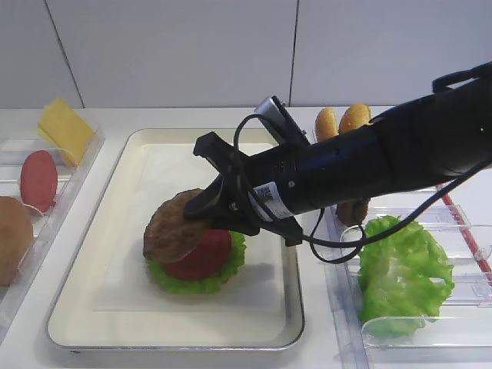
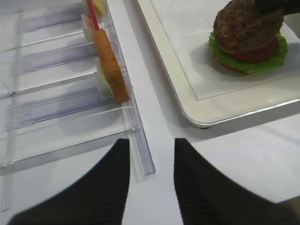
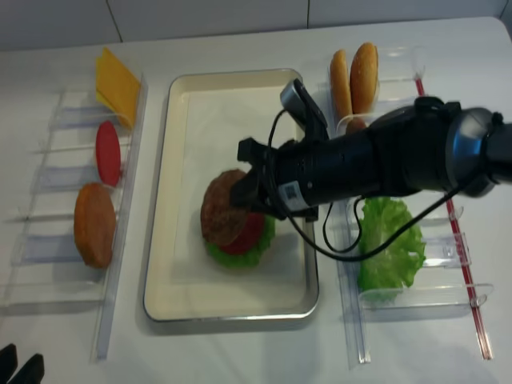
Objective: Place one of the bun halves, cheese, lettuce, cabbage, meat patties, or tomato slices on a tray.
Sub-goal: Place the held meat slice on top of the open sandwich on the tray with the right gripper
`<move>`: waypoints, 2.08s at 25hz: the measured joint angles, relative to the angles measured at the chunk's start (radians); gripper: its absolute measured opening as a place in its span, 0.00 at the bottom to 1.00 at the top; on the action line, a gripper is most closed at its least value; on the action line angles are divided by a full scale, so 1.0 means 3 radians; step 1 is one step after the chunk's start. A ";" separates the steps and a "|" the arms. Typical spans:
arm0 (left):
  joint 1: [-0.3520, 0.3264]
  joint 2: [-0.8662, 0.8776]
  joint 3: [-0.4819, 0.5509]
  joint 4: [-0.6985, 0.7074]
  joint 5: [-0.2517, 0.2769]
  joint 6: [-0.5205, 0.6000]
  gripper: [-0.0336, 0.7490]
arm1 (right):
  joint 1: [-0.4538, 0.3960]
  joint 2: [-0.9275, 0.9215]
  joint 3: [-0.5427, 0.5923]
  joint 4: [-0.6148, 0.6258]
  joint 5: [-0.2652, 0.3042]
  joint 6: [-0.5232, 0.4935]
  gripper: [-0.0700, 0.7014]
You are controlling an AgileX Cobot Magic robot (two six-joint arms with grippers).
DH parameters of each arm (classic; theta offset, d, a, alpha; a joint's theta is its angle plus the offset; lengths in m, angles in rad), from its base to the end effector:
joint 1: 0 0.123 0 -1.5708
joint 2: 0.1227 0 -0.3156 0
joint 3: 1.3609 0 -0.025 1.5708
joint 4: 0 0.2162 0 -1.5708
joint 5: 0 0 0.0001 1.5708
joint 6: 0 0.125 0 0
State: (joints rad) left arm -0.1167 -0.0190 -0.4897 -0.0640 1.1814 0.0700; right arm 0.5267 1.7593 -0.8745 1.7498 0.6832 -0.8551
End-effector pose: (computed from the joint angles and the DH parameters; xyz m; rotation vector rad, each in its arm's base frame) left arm -0.0456 -0.0021 0.2287 0.2090 2.1461 -0.1049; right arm 0.2577 0.2397 0.2267 0.0979 2.5205 1.4655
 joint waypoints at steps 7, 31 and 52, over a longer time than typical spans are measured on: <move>0.0000 0.0000 0.0000 0.0000 0.0000 0.0000 0.33 | 0.0000 0.0000 -0.0009 -0.0013 -0.0012 0.0005 0.26; 0.0000 0.0000 0.0000 0.0000 0.0000 0.0000 0.33 | -0.0012 0.0005 -0.0014 -0.0277 -0.0135 0.0087 0.26; 0.0000 0.0000 0.0000 0.0000 0.0000 0.0000 0.33 | -0.0012 0.0063 -0.0022 -0.0292 -0.0266 0.0108 0.36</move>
State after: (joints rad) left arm -0.1167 -0.0190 -0.4897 -0.0640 1.1814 0.0700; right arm 0.5233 1.7783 -0.8811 1.6621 0.6035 -0.8228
